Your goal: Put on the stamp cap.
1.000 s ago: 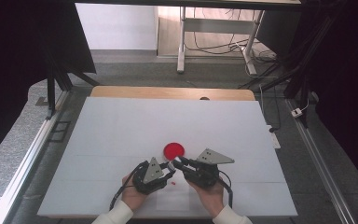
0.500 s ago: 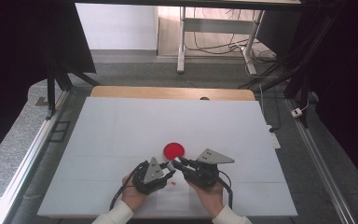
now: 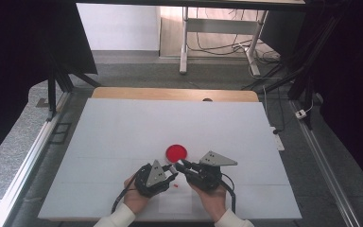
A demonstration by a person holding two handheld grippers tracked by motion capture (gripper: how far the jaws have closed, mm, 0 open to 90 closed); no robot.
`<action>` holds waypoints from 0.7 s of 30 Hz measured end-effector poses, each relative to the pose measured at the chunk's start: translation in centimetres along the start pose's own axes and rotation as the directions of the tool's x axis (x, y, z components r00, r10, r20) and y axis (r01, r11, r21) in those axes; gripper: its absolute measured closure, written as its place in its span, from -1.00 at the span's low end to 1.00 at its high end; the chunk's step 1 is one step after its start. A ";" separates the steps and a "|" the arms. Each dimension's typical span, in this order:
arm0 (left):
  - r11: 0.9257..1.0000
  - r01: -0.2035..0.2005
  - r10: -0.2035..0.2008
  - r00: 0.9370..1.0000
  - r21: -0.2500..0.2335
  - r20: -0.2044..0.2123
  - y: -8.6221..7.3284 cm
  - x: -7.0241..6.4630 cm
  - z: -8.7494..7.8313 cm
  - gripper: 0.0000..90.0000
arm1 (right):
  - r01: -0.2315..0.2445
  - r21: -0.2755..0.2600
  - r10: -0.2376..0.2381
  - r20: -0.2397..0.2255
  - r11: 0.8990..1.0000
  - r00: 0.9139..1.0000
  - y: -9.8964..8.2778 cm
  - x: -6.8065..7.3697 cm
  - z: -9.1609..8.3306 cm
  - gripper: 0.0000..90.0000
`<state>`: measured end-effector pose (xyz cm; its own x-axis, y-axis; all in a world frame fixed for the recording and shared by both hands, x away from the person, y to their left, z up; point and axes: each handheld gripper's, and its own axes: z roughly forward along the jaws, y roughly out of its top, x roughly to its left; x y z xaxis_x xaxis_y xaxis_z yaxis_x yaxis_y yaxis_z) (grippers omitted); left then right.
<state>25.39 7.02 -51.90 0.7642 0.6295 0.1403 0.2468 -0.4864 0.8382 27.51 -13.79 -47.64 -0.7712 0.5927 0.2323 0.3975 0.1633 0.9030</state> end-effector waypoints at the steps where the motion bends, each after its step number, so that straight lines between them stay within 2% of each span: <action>1: 1.000 -0.002 0.002 1.000 0.001 -0.005 0.0 0.0 0.0 0.43 | 0.000 -0.001 0.000 0.000 1.000 1.000 0.0 0.0 0.0 0.66; 10: 1.000 -0.024 0.024 1.000 0.011 -0.015 0.0 -0.2 0.0 0.43 | -0.005 0.013 0.005 -0.006 1.000 1.000 0.0 -0.1 0.1 0.67; 15: 0.999 -0.039 0.040 0.999 0.016 -0.036 0.0 -0.4 0.0 0.44 | -0.002 0.021 0.002 -0.002 1.000 1.000 0.0 0.0 0.2 0.67; 21: 0.998 -0.049 0.050 0.998 0.028 -0.035 0.0 -0.5 0.2 0.45 | -0.004 0.047 0.004 -0.002 0.999 1.000 0.0 -0.1 0.3 0.67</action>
<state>25.13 6.60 -52.04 0.7540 0.6255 0.2004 0.2258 -0.5334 0.8151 27.75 -13.61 -47.81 -0.7706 0.5915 0.2372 0.4239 0.1980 0.8838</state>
